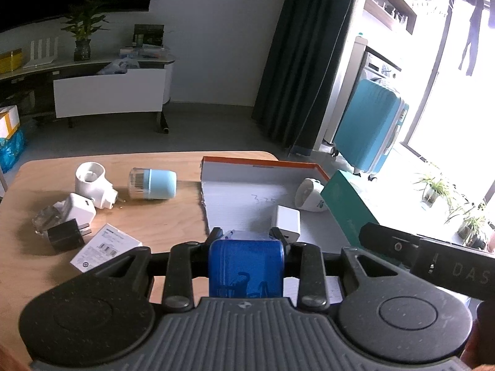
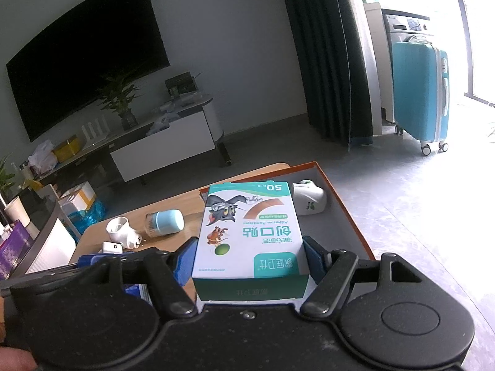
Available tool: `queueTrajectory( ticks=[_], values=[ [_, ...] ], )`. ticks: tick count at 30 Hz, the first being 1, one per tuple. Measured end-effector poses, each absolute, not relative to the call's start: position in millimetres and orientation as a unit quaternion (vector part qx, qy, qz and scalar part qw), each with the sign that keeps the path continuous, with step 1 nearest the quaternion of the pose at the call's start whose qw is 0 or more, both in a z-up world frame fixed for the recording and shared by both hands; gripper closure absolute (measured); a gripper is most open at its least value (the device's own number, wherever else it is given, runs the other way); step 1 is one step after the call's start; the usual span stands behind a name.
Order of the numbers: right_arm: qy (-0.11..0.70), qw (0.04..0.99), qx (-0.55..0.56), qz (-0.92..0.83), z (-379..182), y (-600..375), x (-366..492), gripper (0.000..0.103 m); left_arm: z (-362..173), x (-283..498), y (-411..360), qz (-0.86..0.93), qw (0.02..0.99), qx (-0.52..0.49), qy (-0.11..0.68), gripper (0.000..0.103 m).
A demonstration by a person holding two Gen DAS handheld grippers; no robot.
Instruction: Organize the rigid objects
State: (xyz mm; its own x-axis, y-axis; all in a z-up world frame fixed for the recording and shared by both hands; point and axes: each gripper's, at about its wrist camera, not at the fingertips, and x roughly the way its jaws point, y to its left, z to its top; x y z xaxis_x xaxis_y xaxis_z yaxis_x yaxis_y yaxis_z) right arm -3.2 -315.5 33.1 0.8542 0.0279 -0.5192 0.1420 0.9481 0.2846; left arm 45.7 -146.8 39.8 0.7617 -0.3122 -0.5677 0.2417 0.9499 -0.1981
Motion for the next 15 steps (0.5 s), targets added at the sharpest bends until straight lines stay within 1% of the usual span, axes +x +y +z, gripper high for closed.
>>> queueTrajectory(
  ticks=[15],
  values=[
    [0.267,0.948,0.167,-0.045,28.0,-325.7,2.4,0.019,37.6,50.9,-167.6,-0.166,0.933,-0.047,0.315,0.07]
  ],
)
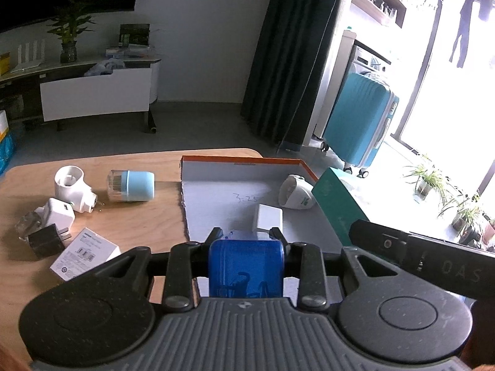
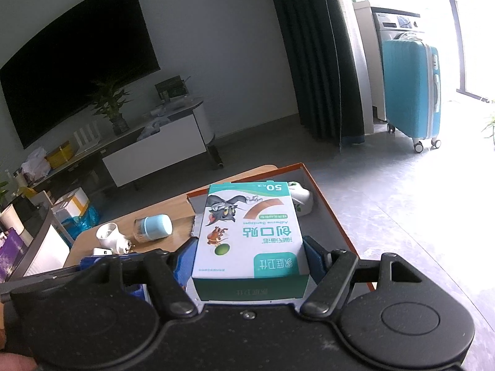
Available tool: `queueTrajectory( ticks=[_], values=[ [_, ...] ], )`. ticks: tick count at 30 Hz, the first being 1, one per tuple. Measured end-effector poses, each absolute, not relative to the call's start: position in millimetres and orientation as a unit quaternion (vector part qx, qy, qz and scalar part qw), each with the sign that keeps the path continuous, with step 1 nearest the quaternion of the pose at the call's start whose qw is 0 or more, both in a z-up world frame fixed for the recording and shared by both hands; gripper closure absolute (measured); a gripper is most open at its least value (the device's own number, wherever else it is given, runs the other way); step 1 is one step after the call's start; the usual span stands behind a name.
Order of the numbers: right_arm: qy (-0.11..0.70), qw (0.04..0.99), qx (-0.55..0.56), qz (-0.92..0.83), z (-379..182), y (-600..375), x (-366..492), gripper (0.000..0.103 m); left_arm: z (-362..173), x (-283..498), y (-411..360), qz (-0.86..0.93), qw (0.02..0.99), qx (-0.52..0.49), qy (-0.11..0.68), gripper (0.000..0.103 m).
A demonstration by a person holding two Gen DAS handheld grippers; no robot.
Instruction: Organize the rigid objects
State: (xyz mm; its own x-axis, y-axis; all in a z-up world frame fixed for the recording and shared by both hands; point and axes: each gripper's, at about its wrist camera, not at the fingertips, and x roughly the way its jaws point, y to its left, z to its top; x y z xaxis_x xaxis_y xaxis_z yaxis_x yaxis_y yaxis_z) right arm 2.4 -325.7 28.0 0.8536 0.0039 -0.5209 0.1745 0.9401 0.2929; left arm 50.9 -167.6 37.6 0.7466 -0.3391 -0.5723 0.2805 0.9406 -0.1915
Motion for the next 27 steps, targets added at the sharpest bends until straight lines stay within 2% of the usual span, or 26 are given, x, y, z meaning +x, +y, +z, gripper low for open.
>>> queueTrajectory(
  ticks=[27],
  values=[
    [0.279,0.946,0.15,-0.067,19.1,-353.3,32.2,0.019,29.7,77.3,-191.0,-0.173,0.929,-0.041,0.325,0.07]
  ],
)
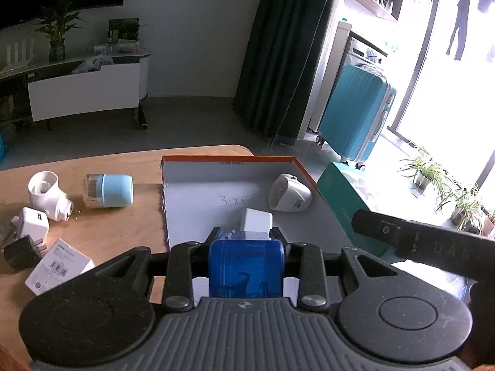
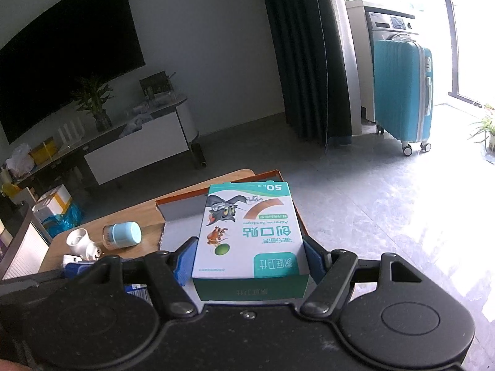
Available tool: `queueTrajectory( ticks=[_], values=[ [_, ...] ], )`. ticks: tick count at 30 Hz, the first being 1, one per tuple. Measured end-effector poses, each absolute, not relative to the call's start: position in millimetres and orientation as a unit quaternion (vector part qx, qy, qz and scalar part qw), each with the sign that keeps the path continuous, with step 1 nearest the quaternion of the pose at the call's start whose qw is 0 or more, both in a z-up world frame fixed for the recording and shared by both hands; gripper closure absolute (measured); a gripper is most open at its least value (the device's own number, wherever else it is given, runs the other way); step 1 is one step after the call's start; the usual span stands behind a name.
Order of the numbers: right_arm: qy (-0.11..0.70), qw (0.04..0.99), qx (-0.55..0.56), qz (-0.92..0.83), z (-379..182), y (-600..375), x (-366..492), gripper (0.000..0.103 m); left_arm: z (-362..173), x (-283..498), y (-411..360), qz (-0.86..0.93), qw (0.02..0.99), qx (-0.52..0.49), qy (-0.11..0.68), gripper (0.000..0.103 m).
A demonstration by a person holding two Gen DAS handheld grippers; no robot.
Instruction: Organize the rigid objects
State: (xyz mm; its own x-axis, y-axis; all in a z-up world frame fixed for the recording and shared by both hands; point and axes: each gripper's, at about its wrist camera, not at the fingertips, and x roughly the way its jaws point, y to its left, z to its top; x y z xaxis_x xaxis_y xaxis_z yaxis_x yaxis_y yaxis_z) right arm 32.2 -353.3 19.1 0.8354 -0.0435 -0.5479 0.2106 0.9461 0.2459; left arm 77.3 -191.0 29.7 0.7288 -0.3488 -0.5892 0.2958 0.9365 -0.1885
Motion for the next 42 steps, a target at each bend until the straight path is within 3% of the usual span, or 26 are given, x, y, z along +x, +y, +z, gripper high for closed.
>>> queueTrajectory(
  ticks=[42],
  values=[
    [0.333,0.93,0.131,-0.089,-7.5,-353.5,74.3,0.019,22.8,183.4,-232.1,-0.186,0.922,-0.029,0.339,0.07]
  ],
)
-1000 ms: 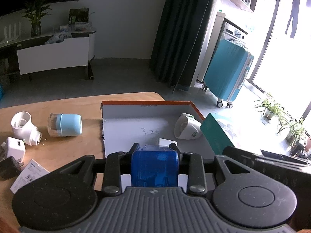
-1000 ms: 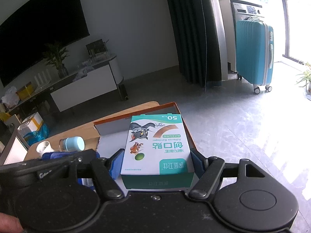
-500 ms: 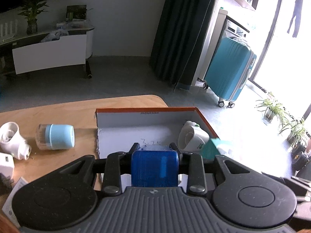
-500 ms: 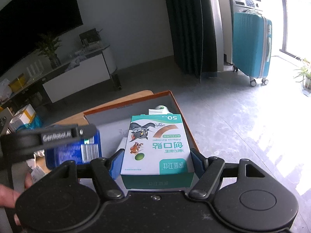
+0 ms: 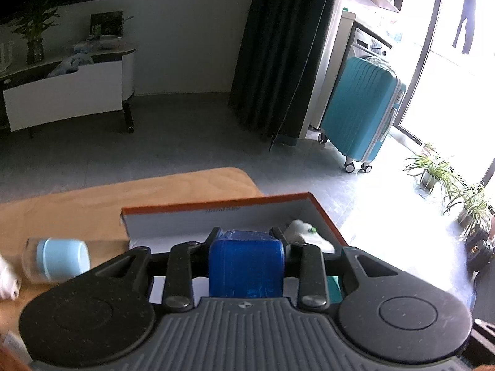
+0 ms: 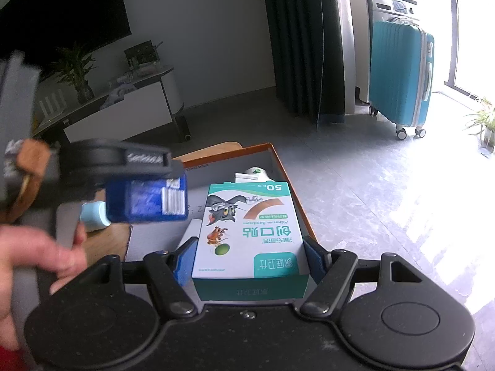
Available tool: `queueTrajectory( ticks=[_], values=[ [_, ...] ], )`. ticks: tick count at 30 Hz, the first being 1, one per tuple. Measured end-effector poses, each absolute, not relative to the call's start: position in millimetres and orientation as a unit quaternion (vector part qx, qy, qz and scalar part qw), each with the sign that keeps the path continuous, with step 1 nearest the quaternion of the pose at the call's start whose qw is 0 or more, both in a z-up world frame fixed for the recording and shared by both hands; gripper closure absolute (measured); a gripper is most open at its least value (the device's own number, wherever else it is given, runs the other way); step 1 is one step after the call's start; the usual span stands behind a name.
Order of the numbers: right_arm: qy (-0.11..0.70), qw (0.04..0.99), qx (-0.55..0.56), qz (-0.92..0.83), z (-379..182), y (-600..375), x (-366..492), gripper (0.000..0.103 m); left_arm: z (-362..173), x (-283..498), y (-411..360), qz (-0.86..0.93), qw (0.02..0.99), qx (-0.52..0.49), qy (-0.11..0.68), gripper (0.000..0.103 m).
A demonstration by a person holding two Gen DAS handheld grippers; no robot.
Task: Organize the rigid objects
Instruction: 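Open both tools to drop the blue box and bandage box into the box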
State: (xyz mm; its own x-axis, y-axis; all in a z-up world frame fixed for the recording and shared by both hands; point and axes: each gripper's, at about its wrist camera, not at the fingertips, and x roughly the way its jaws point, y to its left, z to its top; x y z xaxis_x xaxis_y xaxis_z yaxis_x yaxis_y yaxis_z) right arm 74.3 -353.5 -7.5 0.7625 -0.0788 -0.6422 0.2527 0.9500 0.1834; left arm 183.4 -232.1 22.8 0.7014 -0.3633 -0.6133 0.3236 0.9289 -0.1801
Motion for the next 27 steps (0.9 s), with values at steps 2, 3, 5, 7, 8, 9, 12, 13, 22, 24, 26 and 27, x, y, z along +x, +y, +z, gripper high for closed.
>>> queueTrajectory(
  ticks=[2,3,5,7,8,9,12,13,22,24,26,27],
  values=[
    [0.334,0.929,0.133,-0.09,-8.1,-352.8,74.5,0.019,22.6,188.8,-236.3,-0.19,0.922,-0.029,0.336,0.07],
    [0.335,0.928,0.135,-0.091,-8.4,-352.3,74.0,0.018,22.7,191.1,-238.4,-0.193,0.922,-0.029,0.333,0.07],
    [0.339,0.926,0.137,-0.092,-9.3,-352.9,73.5,0.019,21.5,196.5,-241.0,-0.207,0.918,-0.037,0.336,0.069],
    [0.336,0.928,0.133,-0.091,-8.0,-352.0,71.9,0.019,20.1,199.2,-239.2,-0.211,0.913,-0.046,0.345,0.062],
    [0.333,0.929,0.131,-0.091,-7.3,-351.6,70.7,0.019,20.3,199.1,-237.2,-0.213,0.912,-0.052,0.346,0.057],
    [0.331,0.93,0.13,-0.092,-6.8,-351.8,69.9,0.019,20.9,197.7,-234.9,-0.212,0.912,-0.054,0.346,0.057],
    [0.327,0.931,0.137,-0.089,-4.7,-353.4,68.8,0.019,24.1,191.0,-226.4,-0.205,0.913,-0.057,0.347,0.048],
    [0.323,0.932,0.138,-0.088,-3.7,-353.4,67.8,0.019,26.0,188.5,-223.2,-0.203,0.913,-0.06,0.349,0.043],
    [0.298,0.941,0.141,-0.074,2.8,-352.4,57.8,0.015,45.9,148.1,-188.2,-0.158,0.922,-0.048,0.351,0.023],
    [0.291,0.945,0.136,-0.065,4.5,-349.8,55.2,0.015,47.9,139.1,-179.4,-0.146,0.921,-0.051,0.357,0.022],
    [0.287,0.947,0.129,-0.059,5.9,-346.9,52.1,0.014,49.1,129.9,-171.3,-0.134,0.921,-0.051,0.363,0.016],
    [0.286,0.948,0.128,-0.053,6.2,-345.8,50.8,0.014,49.0,123.7,-166.9,-0.125,0.921,-0.05,0.365,0.015]
  ],
)
